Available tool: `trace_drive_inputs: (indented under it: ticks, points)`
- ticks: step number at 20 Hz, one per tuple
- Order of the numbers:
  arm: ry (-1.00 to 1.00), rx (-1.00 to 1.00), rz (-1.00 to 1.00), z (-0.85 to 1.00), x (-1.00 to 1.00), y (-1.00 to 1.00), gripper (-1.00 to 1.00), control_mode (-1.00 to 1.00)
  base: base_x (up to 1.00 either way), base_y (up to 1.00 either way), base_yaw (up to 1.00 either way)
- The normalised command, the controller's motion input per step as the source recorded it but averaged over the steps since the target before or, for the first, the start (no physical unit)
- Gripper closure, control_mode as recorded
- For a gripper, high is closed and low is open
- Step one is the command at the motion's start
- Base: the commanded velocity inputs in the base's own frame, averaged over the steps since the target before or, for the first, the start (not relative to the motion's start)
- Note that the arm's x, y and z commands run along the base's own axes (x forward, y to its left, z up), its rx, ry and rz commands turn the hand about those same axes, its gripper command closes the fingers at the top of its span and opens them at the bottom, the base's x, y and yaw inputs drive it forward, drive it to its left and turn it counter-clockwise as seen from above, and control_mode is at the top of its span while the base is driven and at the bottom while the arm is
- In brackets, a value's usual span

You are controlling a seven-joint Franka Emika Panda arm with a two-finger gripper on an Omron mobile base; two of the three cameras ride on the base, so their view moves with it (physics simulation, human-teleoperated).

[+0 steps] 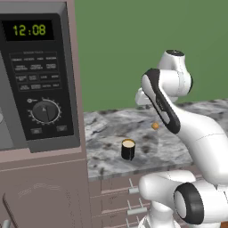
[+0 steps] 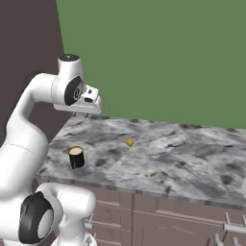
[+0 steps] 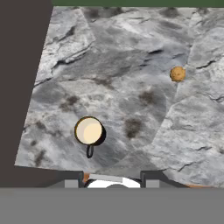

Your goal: Pick the mug from the counter and place it inside the microwave. Then close the microwave.

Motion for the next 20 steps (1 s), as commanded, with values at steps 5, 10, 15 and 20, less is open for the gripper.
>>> trace_drive_inputs:
  ticks: [5, 10, 15, 20]
  points:
    - [0.06, -0.01, -0.01, -0.44, -0.05, 0.13, -1.0, -1.0, 0.0, 0.0, 0.0]
    - [0.17, 0.0, 0.0, -0.5, -0.16, 0.2, -1.0, -1.0, 0.0, 0.0, 0.0]
    - [0.15, -0.01, 0.0, -0.35, -0.14, 0.45, -1.0, -1.0, 0.0, 0.0, 0.0]
    - [0.09, -0.04, 0.0, -0.34, -0.02, 0.55, -1.0, -1.0, 0.0, 0.0, 0.0]
